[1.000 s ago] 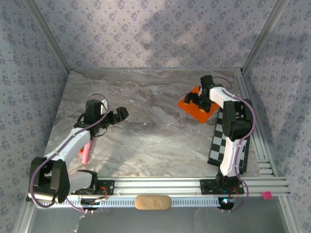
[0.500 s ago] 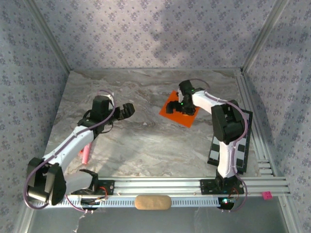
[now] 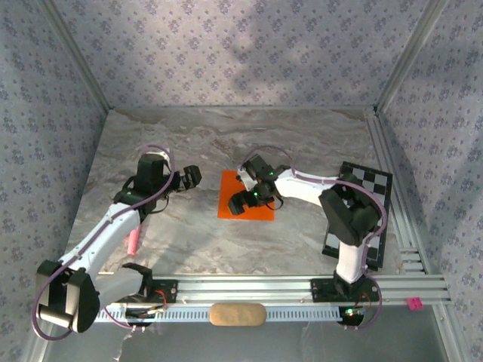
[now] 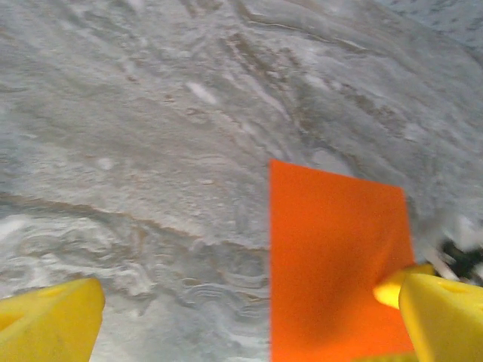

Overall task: Fold a paper plane with a square sheet of paper (pick it up from the middle)
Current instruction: Move the square sheet of paper to the center of the table.

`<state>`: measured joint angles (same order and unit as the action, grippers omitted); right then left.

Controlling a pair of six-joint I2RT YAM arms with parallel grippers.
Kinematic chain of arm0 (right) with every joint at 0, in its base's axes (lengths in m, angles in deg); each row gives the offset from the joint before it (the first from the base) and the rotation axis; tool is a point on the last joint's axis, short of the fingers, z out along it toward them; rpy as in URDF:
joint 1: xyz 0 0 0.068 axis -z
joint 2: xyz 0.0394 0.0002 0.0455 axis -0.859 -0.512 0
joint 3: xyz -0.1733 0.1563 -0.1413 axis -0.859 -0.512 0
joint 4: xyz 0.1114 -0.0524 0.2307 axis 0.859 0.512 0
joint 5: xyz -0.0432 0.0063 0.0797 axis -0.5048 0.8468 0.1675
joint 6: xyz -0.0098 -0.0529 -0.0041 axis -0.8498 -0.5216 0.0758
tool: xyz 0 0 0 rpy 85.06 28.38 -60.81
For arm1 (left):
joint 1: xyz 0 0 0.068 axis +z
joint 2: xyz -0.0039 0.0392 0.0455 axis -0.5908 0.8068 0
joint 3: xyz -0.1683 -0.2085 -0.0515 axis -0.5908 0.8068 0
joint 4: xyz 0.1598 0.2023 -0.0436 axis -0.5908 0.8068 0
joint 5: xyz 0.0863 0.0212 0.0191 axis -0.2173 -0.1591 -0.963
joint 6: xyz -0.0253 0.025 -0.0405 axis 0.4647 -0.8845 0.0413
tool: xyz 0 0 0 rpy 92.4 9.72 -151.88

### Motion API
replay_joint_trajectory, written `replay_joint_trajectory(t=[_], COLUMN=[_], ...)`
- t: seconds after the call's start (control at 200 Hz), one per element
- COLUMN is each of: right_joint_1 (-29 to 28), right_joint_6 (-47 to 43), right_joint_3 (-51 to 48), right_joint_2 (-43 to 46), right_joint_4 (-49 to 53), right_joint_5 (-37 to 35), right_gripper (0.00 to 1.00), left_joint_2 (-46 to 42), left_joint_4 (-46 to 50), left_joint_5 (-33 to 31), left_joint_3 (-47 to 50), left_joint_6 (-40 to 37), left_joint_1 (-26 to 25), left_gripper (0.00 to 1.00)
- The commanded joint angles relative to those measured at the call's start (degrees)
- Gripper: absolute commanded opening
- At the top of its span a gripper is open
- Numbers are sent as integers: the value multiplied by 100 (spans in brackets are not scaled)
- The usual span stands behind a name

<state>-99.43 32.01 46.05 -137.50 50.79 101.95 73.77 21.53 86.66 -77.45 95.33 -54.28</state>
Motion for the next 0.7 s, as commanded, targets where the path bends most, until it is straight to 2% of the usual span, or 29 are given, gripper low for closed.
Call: replay_joint_trajectory(t=[0.0, 0.095, 0.215, 0.695], right_joint_1=[137, 354, 620, 528], right_joint_6=[271, 628, 1043, 1096], right_joint_3=[-298, -542, -717, -799], right_joint_2=[653, 847, 692, 133], right_joint_4=[-320, -586, -803, -582], right_joint_5=[77, -30, 250, 394], right_gripper=[99, 99, 94, 94], left_joint_2=[-115, -113, -33, 224], left_joint_4=[279, 197, 63, -9], left_joint_5=[-80, 161, 590, 1025], left_joint_3=[-72, -42, 8, 92], left_joint_6=[-83, 17, 92, 98], left_joint_1=[240, 312, 312, 310], left_gripper=[100, 100, 100, 100])
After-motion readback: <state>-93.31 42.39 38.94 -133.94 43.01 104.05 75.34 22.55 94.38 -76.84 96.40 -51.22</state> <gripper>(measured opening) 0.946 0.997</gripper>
